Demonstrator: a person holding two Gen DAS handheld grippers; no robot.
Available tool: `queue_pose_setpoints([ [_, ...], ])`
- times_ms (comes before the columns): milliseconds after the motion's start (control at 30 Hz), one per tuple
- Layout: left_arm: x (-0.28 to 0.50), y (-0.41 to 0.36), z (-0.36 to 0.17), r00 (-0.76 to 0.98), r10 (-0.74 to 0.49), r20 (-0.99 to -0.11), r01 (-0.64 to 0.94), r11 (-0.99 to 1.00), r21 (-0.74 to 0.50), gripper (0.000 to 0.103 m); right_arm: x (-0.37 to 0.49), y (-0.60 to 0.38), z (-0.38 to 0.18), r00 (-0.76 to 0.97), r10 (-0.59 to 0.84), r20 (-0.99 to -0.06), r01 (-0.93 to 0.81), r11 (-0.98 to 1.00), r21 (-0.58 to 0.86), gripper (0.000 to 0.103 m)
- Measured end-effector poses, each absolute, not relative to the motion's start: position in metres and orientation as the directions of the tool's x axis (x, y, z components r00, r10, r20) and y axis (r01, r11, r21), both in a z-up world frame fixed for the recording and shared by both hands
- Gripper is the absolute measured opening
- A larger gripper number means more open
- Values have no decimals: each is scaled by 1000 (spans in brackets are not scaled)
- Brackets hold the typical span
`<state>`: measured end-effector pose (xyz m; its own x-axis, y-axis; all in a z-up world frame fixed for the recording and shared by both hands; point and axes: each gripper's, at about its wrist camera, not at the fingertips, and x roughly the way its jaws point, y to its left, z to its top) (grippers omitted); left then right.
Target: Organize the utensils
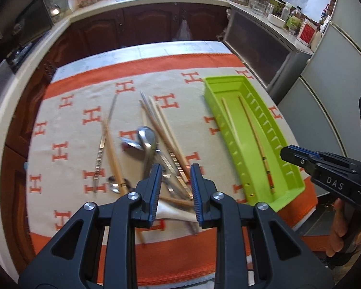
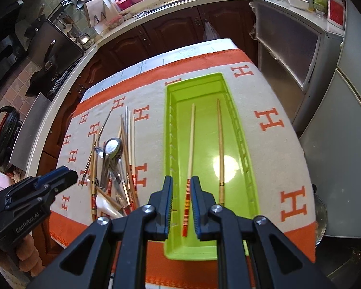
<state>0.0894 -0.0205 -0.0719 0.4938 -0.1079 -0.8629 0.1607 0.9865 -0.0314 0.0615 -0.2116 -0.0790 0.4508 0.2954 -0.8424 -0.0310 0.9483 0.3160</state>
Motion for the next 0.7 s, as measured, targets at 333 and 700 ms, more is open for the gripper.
queue_pose_setpoints([
  [333,72,64,-69,515,-25,-857,17,1000,-19,21,59,-131,-64,421,361,-832,-230,930,287,14],
  [700,79,129,-119,410,-101,-907,-80,986,-147,38,99,-41,-95,272,420,-866,-369,877,309,18],
])
